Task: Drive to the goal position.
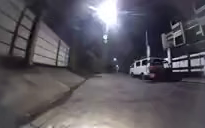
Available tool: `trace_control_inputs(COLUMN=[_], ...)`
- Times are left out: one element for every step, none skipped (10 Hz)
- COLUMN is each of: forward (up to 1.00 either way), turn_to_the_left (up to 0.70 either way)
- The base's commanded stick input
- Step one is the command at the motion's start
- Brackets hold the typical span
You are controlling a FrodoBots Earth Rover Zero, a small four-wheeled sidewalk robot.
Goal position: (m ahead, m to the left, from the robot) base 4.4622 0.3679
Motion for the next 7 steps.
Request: trace_control_inputs(forward=[0.70,0.70,0.70,0.70,0.70,0.70,0.70], turn_to_the_left=[-0.35,-0.30,-0.03,0.00,0.00,0.00,0.00])
